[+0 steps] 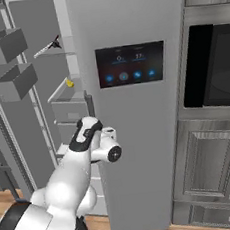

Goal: There's a fish in the fridge that needs to be moved to the freezer for freezing. Pick up the fish from the fridge, place it on any shelf in the freezer, and close the fridge and freezer doors when done.

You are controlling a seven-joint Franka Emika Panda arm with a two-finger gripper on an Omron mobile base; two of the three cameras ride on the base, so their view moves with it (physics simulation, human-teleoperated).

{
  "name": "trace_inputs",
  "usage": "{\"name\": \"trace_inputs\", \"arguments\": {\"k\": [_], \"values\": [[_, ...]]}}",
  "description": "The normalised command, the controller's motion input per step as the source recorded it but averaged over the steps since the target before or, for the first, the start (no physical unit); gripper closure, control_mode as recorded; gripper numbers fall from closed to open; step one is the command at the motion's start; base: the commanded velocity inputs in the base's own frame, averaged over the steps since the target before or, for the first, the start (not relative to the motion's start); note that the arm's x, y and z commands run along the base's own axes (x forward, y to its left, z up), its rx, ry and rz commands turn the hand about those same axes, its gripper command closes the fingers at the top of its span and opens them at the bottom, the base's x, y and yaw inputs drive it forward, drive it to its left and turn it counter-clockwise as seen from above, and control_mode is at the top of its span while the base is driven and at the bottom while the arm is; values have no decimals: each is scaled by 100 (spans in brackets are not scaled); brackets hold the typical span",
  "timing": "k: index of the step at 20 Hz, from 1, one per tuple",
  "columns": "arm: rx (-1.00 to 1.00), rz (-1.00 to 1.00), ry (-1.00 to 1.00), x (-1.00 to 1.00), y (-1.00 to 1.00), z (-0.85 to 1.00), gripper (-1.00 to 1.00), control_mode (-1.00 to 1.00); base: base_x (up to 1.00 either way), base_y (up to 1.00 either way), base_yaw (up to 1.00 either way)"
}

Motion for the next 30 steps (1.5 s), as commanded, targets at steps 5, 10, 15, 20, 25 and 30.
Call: {"name": "trace_inputs", "arguments": {"k": [5, 10, 15, 20, 25, 30], "values": [[-7, -10, 15, 77, 47, 0, -100, -100, 0, 0, 0], [-8, -12, 15, 67, 39, 1, -100, -100, 0, 0, 0], [-7, -10, 14, 79, 19, 6, -100, -100, 0, 0, 0], [-1, -2, 11, 77, 0, 11, -100, -100, 0, 0, 0], [0, 0, 0, -30, 0, 39, -100, -100, 0, 0, 0], [0, 0, -3, -51, -2, 47, -100, -100, 0, 0, 0]]}}
